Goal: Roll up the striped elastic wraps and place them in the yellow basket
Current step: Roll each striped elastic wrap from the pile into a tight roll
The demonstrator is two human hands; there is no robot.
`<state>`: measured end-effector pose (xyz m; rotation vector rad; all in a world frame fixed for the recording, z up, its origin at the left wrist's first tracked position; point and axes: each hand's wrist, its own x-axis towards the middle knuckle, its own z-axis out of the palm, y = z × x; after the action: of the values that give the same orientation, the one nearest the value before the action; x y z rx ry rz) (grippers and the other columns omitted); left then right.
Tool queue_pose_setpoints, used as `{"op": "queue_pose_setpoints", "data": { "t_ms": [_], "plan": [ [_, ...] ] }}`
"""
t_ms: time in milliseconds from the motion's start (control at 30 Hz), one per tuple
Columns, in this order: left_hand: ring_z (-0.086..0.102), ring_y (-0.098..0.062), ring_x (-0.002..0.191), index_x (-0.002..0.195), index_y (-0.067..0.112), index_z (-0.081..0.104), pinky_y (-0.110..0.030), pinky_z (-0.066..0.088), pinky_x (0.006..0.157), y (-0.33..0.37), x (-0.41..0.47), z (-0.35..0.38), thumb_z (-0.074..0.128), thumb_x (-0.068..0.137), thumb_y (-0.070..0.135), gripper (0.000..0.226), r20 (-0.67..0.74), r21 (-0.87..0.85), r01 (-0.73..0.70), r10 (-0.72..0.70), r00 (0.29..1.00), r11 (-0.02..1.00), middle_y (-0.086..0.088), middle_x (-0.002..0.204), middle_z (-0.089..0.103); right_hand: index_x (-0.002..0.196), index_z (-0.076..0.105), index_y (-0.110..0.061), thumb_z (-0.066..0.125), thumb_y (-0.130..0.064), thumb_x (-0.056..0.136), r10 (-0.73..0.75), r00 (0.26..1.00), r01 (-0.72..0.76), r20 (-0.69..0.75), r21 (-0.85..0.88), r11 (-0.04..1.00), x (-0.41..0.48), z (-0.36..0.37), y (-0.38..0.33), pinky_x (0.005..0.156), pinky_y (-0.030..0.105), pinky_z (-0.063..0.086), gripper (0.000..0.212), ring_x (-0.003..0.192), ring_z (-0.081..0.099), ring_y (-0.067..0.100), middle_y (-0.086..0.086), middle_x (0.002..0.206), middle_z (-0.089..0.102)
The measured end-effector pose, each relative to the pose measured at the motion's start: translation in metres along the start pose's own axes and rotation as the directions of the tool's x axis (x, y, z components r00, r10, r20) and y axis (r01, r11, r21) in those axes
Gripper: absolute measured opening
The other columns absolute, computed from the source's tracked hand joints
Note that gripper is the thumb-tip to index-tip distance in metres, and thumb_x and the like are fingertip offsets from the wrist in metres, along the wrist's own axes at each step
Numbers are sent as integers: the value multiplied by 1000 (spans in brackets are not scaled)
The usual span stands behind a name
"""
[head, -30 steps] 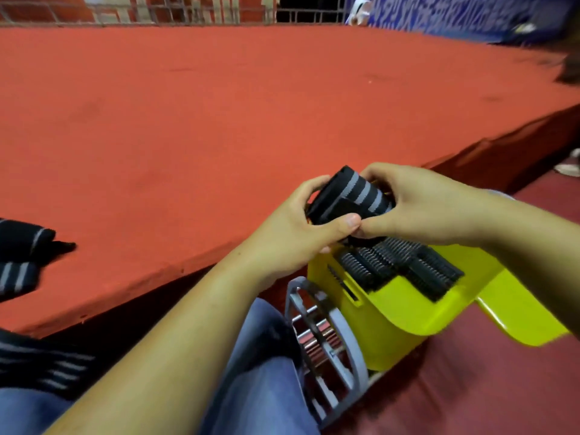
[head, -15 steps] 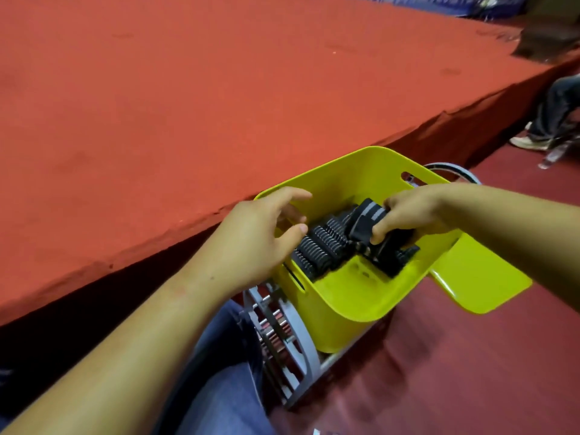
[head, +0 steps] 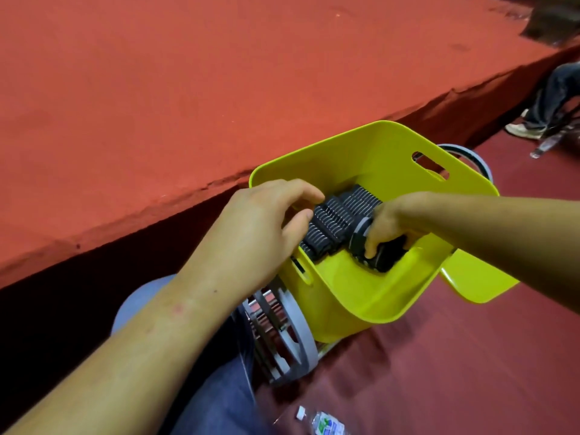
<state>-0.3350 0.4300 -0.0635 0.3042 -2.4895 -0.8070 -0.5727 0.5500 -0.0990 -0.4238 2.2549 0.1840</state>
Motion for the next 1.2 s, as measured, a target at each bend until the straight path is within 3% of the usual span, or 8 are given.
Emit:
{"op": "queue_pose_setpoints", "data": {
  "t_ms": [100,200,367,533,667,900,1033,1200],
  "plan": [
    [54,8,78,116,30,73,0,35,76,-1,-1,1,66,98,21,21,8,-10,3,-3,1000,1000,16,101,70,132,59,-6,82,-31,88,9,999,-15,-34,-166,986,2,3,-4,98,43,59,56,113,69,32,14,127,68],
    [52,17,77,116,30,74,0,35,73,-2,-2,2,65,99,21,20,15,-20,7,-7,1000,1000,18,98,66,112,69,-8,81,-41,84,-8,995,-30,-98,-380,925,-4,5,-10,67,34,58,45,85,71,29,8,96,70],
    [51,14,75,113,30,75,-1,35,73,-5,-1,3,64,100,21,19,29,-31,16,-16,999,999,18,95,65,103,67,-20,78,-61,80,-98,973,-48,-210,-598,800,-14,3,-13,68,31,49,48,84,64,24,-2,79,60],
    [49,16,73,112,29,75,-1,34,72,-6,-2,5,64,100,20,18,26,-40,2,-1,1000,999,16,94,64,89,65,-12,80,-58,80,-44,980,-76,-195,-567,820,-7,1,-10,46,27,48,49,58,63,17,1,74,64],
    [48,15,73,113,28,75,-2,35,73,-6,-2,5,63,100,20,19,20,-50,1,0,1000,999,12,97,67,74,61,-12,78,-64,81,-50,980,-74,-193,-583,809,-8,-1,-10,54,28,52,55,52,61,17,2,64,65],
    [56,8,90,119,30,71,-2,37,79,-6,-11,-5,63,102,28,19,31,-89,12,-9,999,996,18,104,67,83,67,-7,76,-55,89,-112,973,37,-200,-343,938,-27,-26,-8,48,22,47,49,48,61,17,4,65,67],
    [61,4,101,118,28,72,-4,38,83,-6,-18,-17,65,102,29,18,-10,-139,-20,19,1000,990,17,108,69,85,72,-10,72,-47,95,-311,874,254,-373,-195,947,-51,-38,-17,64,31,57,37,65,72,23,7,70,76],
    [65,0,103,111,25,75,-14,45,90,-15,-27,-36,69,99,22,14,-118,-162,-29,10,993,986,15,106,71,81,66,-10,72,-28,96,-554,638,632,-535,-47,774,-92,-27,-47,52,25,43,25,50,57,12,1,59,63]
  ]
}}
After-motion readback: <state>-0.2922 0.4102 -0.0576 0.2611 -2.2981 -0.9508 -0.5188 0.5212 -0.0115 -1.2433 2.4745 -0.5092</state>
